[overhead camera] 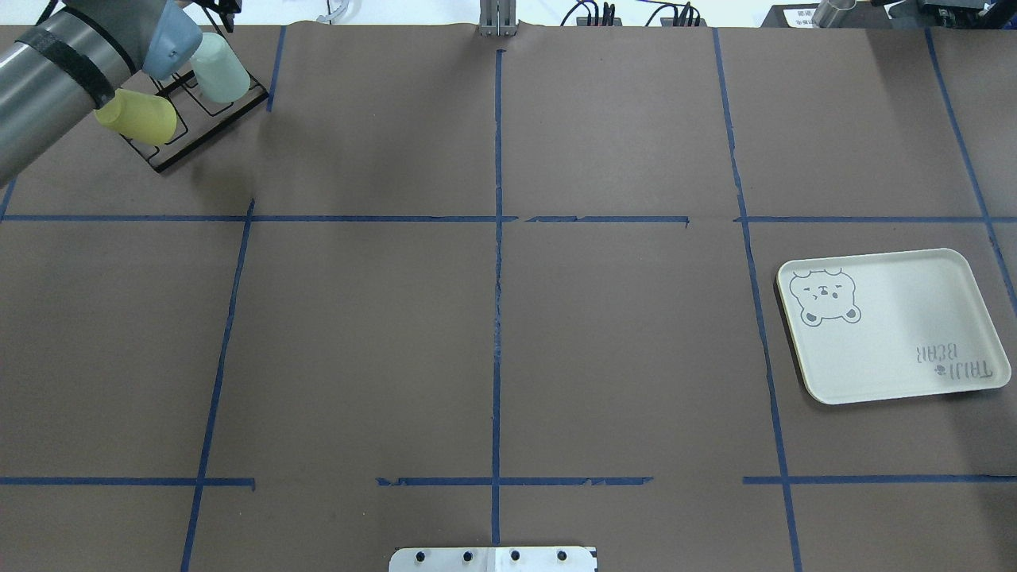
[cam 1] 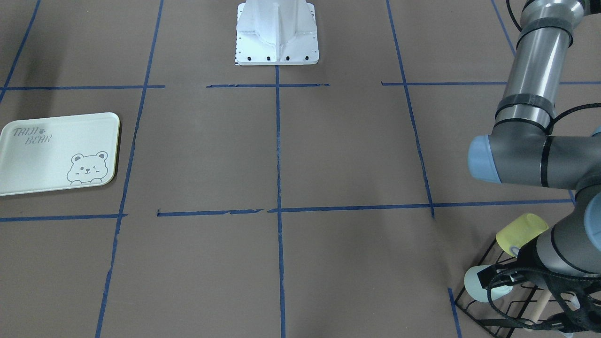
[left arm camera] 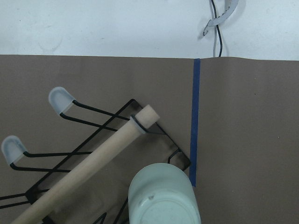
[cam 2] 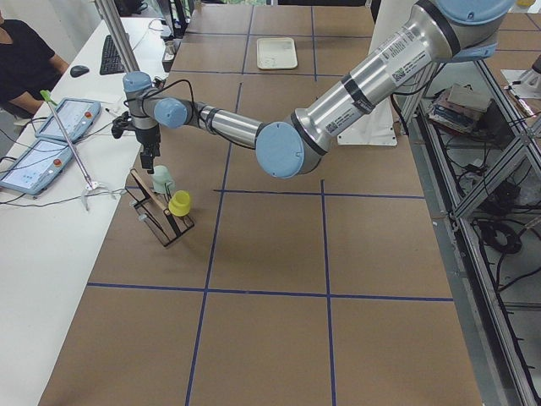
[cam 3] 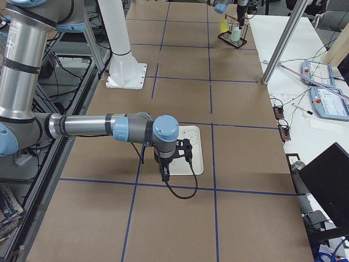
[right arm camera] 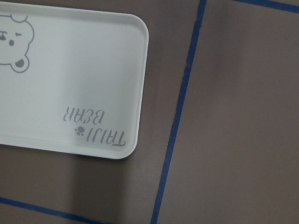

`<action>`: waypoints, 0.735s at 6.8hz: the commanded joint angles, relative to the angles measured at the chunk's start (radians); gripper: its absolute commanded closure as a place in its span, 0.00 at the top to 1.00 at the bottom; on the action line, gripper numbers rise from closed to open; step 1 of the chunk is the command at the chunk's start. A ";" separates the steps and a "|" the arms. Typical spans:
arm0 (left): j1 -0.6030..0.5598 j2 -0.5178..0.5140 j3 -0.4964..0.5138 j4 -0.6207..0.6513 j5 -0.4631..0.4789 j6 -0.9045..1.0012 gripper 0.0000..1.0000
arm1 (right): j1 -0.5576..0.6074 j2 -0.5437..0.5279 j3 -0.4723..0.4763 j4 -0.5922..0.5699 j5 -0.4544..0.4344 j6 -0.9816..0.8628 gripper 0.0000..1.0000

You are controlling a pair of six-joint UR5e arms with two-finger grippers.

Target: Left arm grabs green cup and hands to right arm on tray

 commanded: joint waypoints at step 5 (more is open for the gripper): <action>0.025 -0.004 0.059 -0.048 0.000 0.000 0.95 | -0.002 0.000 -0.001 0.000 0.001 0.004 1.00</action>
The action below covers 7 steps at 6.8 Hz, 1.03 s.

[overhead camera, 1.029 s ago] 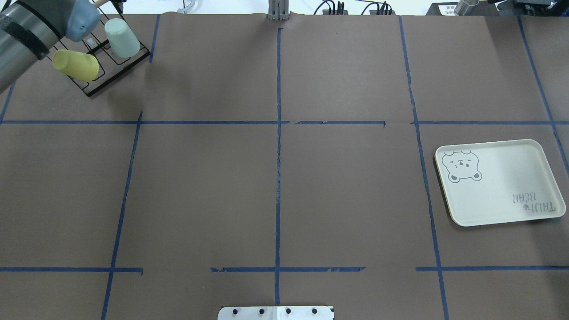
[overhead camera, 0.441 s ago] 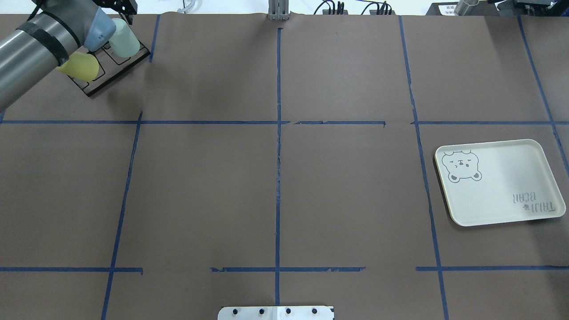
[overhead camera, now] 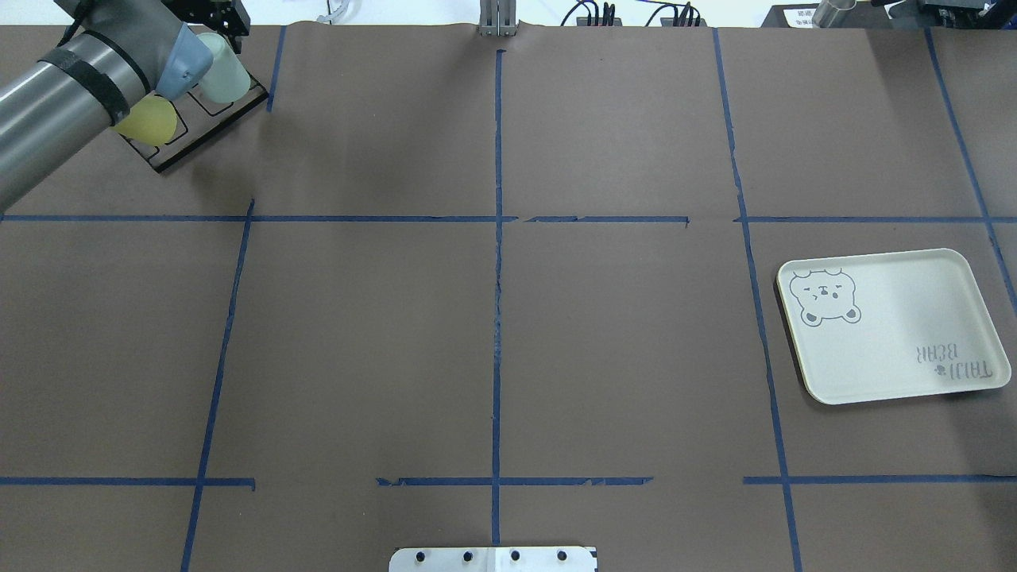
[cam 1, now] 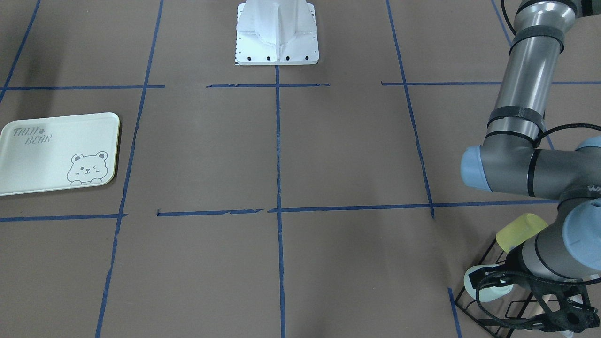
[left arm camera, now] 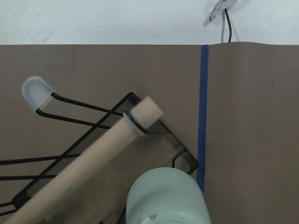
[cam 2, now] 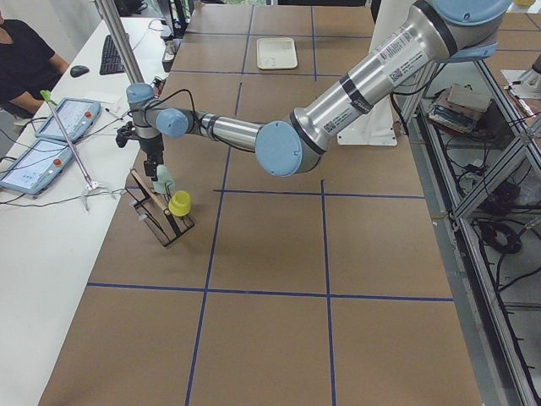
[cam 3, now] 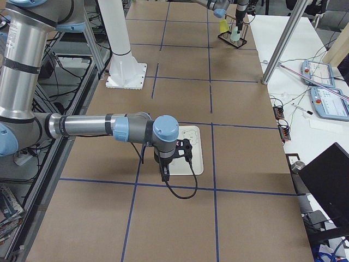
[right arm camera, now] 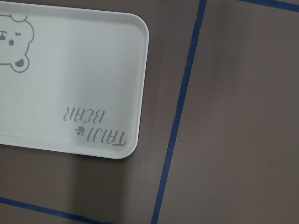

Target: Left arm grabs green cup and hands to right arm on tray

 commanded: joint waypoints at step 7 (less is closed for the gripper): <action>-0.001 0.006 -0.030 0.012 -0.009 0.003 0.05 | -0.001 0.000 0.000 0.000 0.001 0.003 1.00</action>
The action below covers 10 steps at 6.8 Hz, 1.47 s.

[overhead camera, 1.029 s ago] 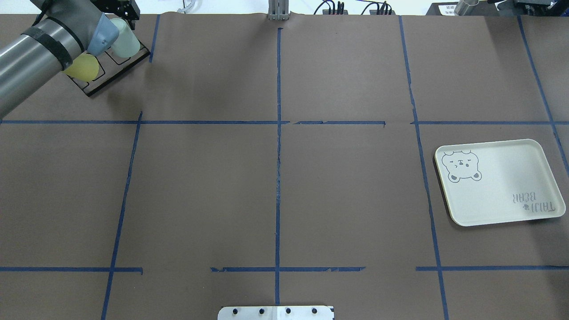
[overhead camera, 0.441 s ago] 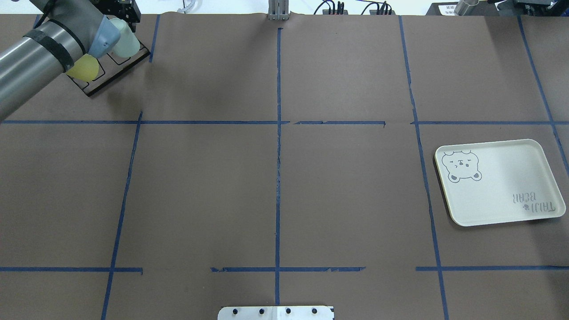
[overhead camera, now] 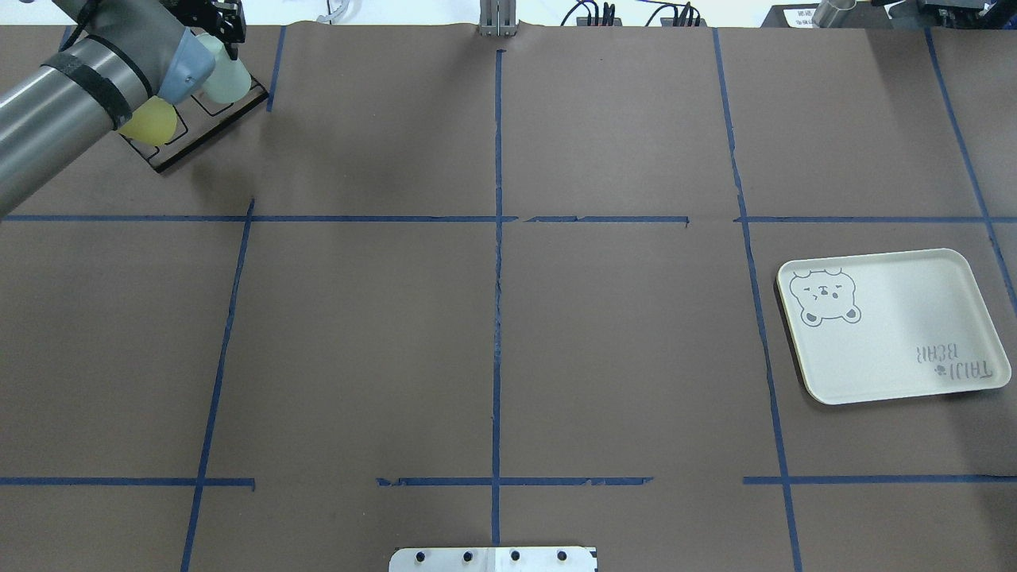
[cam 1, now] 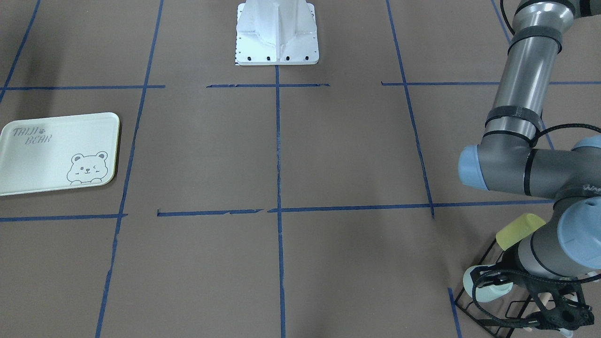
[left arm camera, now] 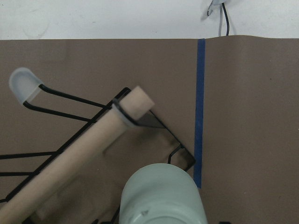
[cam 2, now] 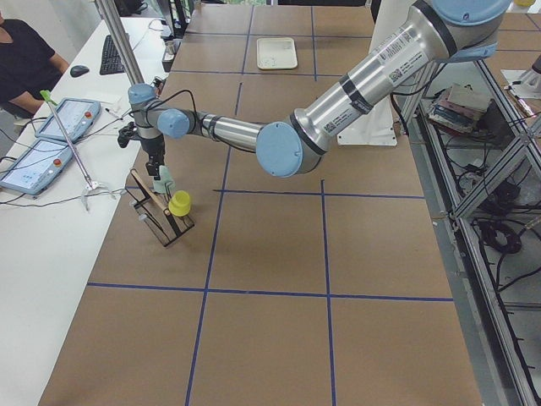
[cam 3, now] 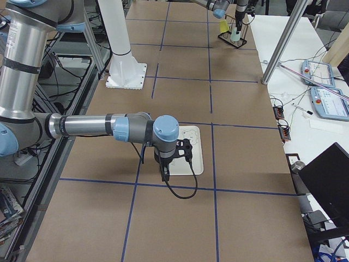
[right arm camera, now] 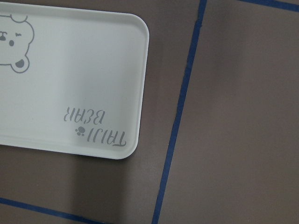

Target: Left arm grabs green cup and hands to right arm on tray

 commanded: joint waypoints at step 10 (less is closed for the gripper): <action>0.152 0.325 -0.905 0.168 -0.068 -0.467 0.00 | -0.218 0.059 -0.018 0.348 0.147 0.381 1.00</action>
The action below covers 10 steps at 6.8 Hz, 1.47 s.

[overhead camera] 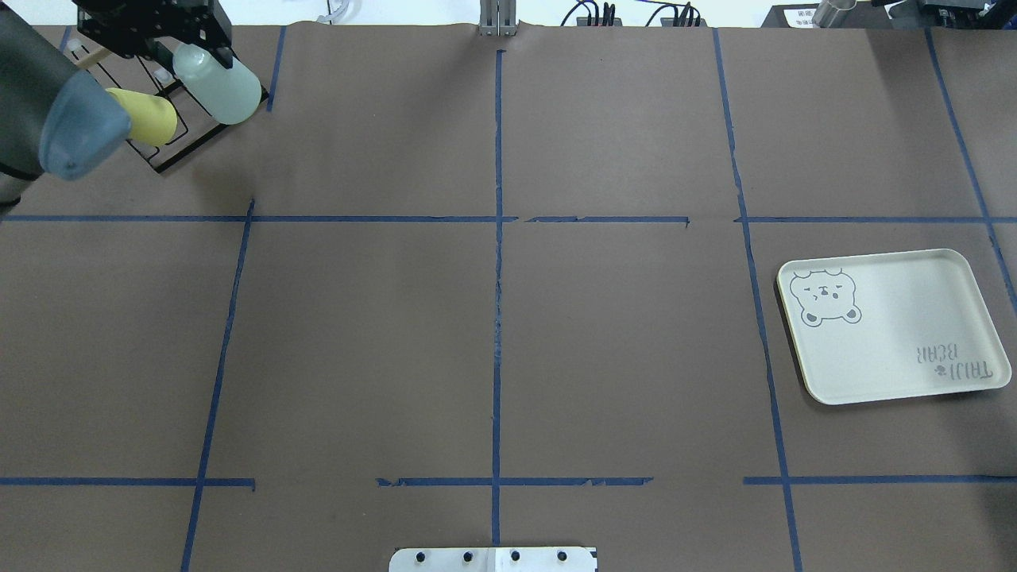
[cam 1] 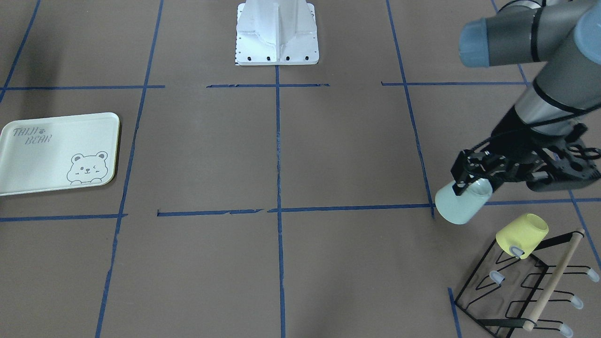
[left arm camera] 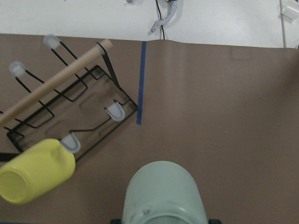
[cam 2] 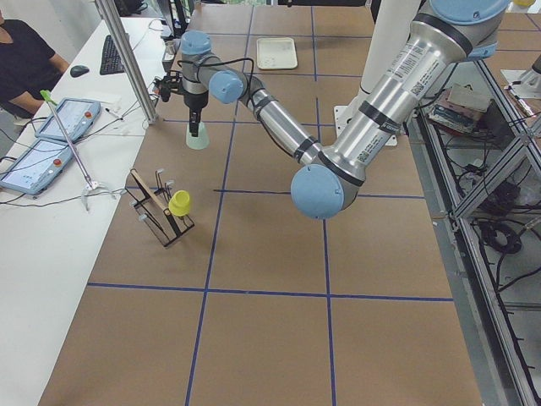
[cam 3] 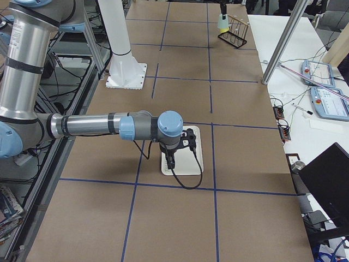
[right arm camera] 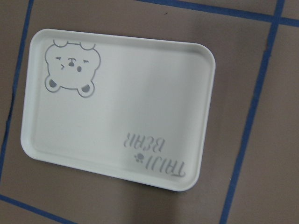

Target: Left arm grabs green cup and hands to right arm on tray

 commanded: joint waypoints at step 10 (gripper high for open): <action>0.399 0.126 0.106 -1.584 0.145 -1.274 0.00 | -0.808 0.560 -0.033 1.187 -0.358 1.902 1.00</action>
